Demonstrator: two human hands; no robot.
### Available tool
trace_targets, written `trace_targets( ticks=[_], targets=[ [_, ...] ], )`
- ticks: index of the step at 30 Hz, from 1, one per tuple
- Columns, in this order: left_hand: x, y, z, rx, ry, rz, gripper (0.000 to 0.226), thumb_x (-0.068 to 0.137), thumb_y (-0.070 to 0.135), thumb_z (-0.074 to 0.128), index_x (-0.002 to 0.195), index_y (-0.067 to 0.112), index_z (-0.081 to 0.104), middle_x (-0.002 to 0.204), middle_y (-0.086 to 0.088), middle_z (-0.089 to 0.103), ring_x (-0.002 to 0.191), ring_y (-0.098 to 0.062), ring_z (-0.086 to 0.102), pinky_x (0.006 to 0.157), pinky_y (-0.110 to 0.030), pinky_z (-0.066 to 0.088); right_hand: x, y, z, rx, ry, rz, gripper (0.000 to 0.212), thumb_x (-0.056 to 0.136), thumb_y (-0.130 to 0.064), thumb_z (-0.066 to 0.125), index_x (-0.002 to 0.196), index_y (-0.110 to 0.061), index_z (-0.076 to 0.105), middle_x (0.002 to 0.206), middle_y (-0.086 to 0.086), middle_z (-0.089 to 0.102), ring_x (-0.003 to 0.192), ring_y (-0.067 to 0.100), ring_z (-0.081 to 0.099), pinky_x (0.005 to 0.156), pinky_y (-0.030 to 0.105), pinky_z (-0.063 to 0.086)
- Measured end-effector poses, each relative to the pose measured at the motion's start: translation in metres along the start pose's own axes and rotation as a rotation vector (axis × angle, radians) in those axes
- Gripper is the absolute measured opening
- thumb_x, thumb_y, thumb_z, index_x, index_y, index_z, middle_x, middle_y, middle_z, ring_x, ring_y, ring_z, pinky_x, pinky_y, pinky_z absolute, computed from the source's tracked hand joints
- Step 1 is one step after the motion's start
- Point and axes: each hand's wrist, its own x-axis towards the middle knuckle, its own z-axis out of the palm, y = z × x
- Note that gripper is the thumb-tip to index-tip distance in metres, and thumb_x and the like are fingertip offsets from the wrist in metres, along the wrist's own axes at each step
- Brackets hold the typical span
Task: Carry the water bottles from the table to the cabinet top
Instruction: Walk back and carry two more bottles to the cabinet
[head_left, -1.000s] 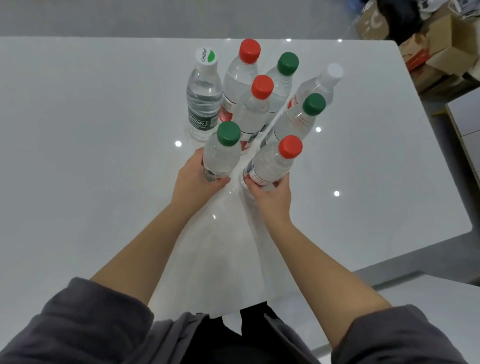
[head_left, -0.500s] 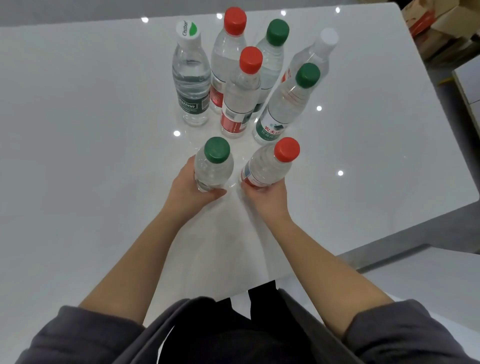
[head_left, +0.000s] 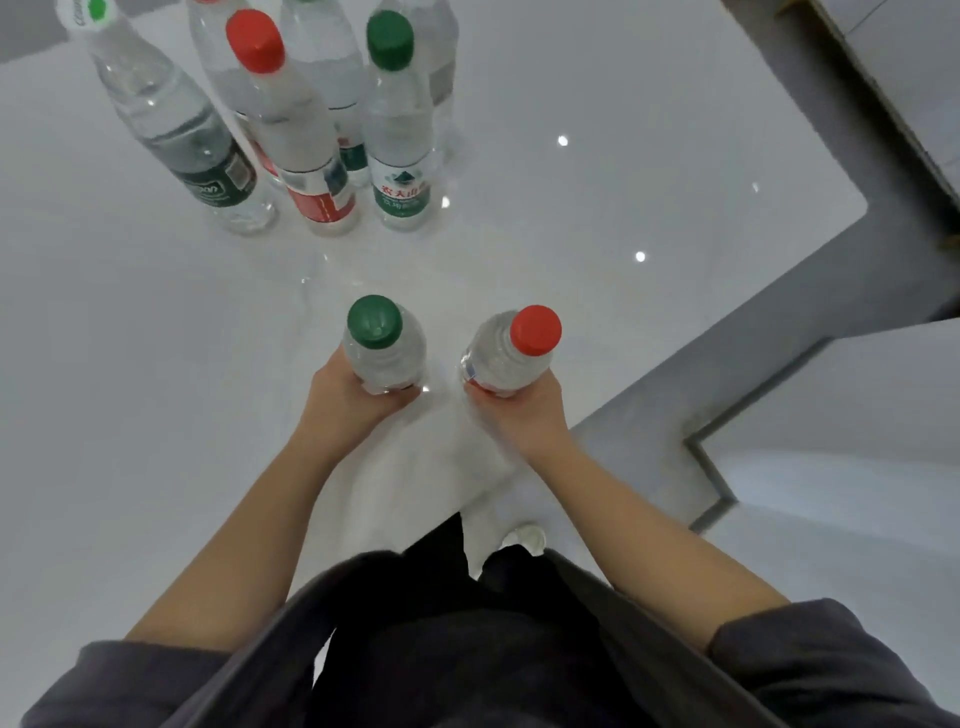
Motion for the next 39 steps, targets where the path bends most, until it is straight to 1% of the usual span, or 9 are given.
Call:
trace_targets(
  ticks=[3,9,12,15,20,25,31,35,39],
  targets=[
    [-0.008,0.015,0.036,0.062,-0.127,0.055,0.038,0.072,0.021,0.082,0.103,0.019,0.060,0.090,0.012,0.062,0.086,-0.010,0.061,0.074,-0.026,0.046,-0.017,0.023,-0.031,-0.013,0.061,0.042,0.049,0.071,-0.038,0.080,0.113,-0.022,0.062,0.102,-0.010,0.069,0.092,0.003,0.065,0.078,0.019,0.050],
    [-0.041,0.043,0.123,0.083,-0.337,0.184,0.045,0.074,0.018,0.081,0.114,0.019,0.060,0.095,0.021,0.062,0.083,0.011,0.059,0.068,-0.008,0.042,-0.073,0.082,-0.104,0.201,0.177,0.082,0.042,0.076,-0.019,0.083,0.112,-0.008,0.064,0.100,-0.001,0.071,0.087,-0.005,0.066,0.073,0.010,0.049],
    [-0.070,0.048,0.165,0.065,-0.458,0.202,0.049,0.073,0.021,0.082,0.118,0.019,0.060,0.102,0.015,0.067,0.091,0.011,0.061,0.079,-0.014,0.049,-0.109,0.119,-0.141,0.206,0.287,0.132,0.043,0.072,-0.026,0.084,0.107,-0.011,0.064,0.094,-0.003,0.071,0.081,-0.001,0.066,0.071,0.018,0.049],
    [-0.101,0.046,0.207,0.074,-0.554,0.217,0.057,0.067,0.033,0.084,0.119,0.020,0.061,0.108,0.011,0.069,0.100,0.002,0.064,0.090,-0.026,0.053,-0.148,0.152,-0.178,0.248,0.411,0.164,0.037,0.073,-0.012,0.083,0.105,-0.019,0.064,0.093,-0.013,0.070,0.084,-0.007,0.066,0.074,0.011,0.049],
    [-0.133,0.083,0.256,0.137,-0.728,0.311,0.057,0.061,0.042,0.082,0.111,0.020,0.064,0.103,0.011,0.072,0.098,-0.002,0.066,0.091,-0.031,0.054,-0.191,0.172,-0.233,0.296,0.594,0.166,0.046,0.074,-0.012,0.083,0.108,-0.032,0.060,0.098,-0.020,0.069,0.090,-0.006,0.066,0.077,0.011,0.052],
    [-0.139,0.168,0.291,0.128,-0.837,0.479,0.055,0.070,0.022,0.085,0.117,0.023,0.058,0.106,0.013,0.069,0.096,0.000,0.066,0.083,-0.020,0.052,-0.205,0.149,-0.286,0.432,0.842,0.131,0.052,0.071,-0.013,0.084,0.114,-0.025,0.057,0.100,-0.013,0.071,0.090,0.000,0.068,0.076,0.016,0.053],
    [-0.157,0.301,0.312,-0.022,-0.916,0.711,0.050,0.074,0.004,0.080,0.108,0.029,0.054,0.101,0.013,0.067,0.082,0.013,0.063,0.069,-0.006,0.047,-0.216,0.080,-0.372,0.494,1.092,-0.067,0.051,0.072,-0.013,0.083,0.103,-0.038,0.052,0.100,-0.018,0.067,0.087,-0.003,0.066,0.082,0.026,0.056],
    [-0.177,0.382,0.309,-0.145,-0.921,0.860,0.048,0.072,0.000,0.079,0.100,0.031,0.056,0.097,0.013,0.069,0.080,0.007,0.065,0.068,-0.009,0.049,-0.227,0.026,-0.424,0.511,1.152,-0.223,0.053,0.073,-0.012,0.083,0.117,-0.028,0.056,0.107,-0.009,0.070,0.091,0.003,0.068,0.078,0.026,0.056],
    [-0.194,0.449,0.297,-0.247,-0.935,0.956,0.047,0.073,0.002,0.079,0.100,0.032,0.056,0.103,0.007,0.069,0.093,-0.007,0.066,0.076,-0.020,0.049,-0.239,-0.031,-0.468,0.481,1.147,-0.339,0.051,0.074,-0.012,0.082,0.113,-0.033,0.056,0.106,-0.010,0.070,0.091,0.004,0.068,0.073,0.023,0.055]
  ],
)
